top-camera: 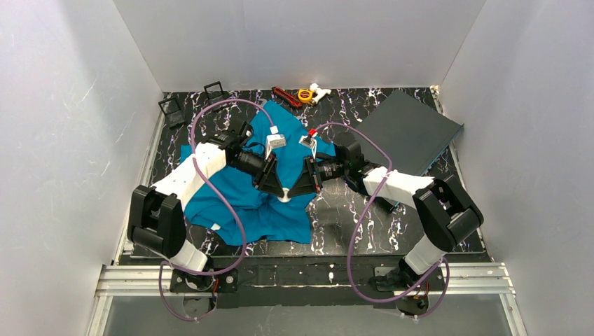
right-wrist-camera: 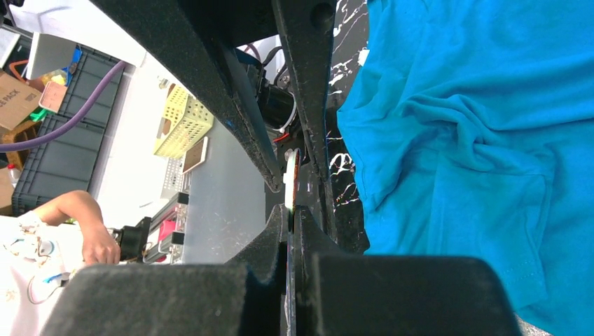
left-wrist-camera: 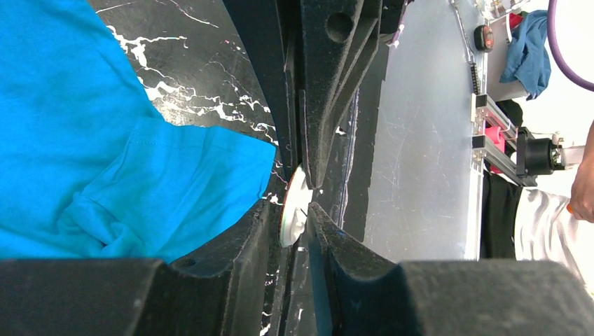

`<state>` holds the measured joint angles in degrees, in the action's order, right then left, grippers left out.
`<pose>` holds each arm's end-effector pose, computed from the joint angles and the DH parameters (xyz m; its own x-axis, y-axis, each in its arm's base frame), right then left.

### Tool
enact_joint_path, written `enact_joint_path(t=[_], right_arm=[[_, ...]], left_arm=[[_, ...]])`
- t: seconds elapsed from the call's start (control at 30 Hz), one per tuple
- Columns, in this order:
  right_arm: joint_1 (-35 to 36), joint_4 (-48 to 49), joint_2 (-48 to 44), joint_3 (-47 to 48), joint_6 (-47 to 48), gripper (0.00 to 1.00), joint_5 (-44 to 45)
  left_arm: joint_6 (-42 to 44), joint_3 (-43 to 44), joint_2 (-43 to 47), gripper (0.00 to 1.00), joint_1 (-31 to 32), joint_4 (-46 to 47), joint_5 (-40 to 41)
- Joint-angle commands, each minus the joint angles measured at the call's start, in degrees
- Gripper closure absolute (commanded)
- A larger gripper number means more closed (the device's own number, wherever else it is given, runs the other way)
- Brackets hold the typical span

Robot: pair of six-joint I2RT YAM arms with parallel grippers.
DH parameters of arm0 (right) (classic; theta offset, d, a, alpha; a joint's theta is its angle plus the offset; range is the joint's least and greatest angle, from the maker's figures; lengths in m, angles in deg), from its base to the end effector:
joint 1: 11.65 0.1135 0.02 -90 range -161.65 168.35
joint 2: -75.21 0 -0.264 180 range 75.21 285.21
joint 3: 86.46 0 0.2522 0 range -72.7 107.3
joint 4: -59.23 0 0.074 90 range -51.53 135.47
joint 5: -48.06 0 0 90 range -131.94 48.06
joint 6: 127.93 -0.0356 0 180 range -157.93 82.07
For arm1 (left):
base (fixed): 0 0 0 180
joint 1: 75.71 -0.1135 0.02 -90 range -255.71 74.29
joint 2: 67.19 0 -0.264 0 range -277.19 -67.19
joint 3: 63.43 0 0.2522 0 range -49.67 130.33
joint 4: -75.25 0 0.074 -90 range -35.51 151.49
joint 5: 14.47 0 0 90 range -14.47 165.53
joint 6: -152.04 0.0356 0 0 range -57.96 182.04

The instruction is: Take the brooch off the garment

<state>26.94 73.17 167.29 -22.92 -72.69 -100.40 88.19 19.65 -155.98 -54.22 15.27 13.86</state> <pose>0.2474 0.2363 0.2335 -0.7154 -0.1894 -0.6725 -0.6853 0.0029 0.7282 0.2703 -0.1401 0.2695 -0.5360 0.4358 -0.7231 0.8324 0.1301 -0.5386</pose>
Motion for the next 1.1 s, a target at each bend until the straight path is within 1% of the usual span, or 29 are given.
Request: enact_joint_path(t=[0.0,0.13,0.33,0.57,0.67,0.73,0.93,1.07], right_arm=[[-0.04,6.86,-0.05,-0.27,-3.84,0.99,-2.1],[-0.05,9.47,0.15,-0.61,-6.27,0.99,-2.25],[-0.08,11.98,0.33,-0.89,-8.92,0.99,-2.84],[-0.01,15.03,0.53,-1.35,-11.97,0.99,-3.31],[-0.03,13.68,0.46,-1.08,-10.84,0.99,-3.49],[-0.01,9.88,0.29,-0.56,-7.68,0.99,-3.55],[-0.01,3.81,0.12,0.52,-2.8,0.99,-2.68],[-0.05,2.57,0.35,1.1,-2.07,0.99,-2.48]], left_arm=[[-0.31,-1.46,2.14,0.76,0.3,1.78,3.04],[-0.48,-1.61,2.45,0.79,0.61,2.05,3.17],[-0.86,-1.92,3.07,0.87,0.91,3.37,5.54],[-0.97,-2.43,4.46,0.9,1.38,4.76,8.32],[-0.15,-2.48,5.07,0.91,1.36,4.69,9.64],[1.51,-2.15,5.44,0.92,1.35,3.68,10.29],[10.83,2.27,3.53,0.94,1.36,-5.91,10.74],[12.61,2.99,3.71,0.94,1.37,-6.84,11.95]])
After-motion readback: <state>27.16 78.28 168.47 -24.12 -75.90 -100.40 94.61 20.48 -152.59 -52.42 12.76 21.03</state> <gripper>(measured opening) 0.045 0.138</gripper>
